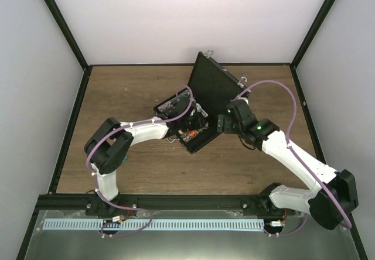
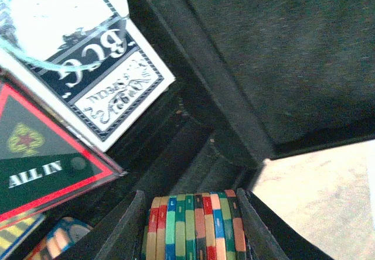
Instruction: Pack up texas hold em set
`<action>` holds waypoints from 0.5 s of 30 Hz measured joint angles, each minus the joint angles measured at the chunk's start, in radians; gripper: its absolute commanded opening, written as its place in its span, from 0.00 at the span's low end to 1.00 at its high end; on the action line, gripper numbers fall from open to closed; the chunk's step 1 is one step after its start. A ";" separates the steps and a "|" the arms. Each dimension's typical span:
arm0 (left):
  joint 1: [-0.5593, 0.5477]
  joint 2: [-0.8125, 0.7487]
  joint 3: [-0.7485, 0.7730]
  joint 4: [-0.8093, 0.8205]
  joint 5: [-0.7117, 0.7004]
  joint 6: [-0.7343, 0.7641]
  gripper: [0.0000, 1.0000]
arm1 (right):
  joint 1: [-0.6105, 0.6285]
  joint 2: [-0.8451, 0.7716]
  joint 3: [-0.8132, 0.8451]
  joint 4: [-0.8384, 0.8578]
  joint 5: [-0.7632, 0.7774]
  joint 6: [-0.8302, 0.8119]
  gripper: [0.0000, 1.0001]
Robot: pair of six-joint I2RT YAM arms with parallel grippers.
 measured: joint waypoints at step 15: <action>-0.058 0.086 0.066 -0.053 -0.228 0.007 0.04 | 0.000 -0.019 -0.100 0.034 0.026 0.021 1.00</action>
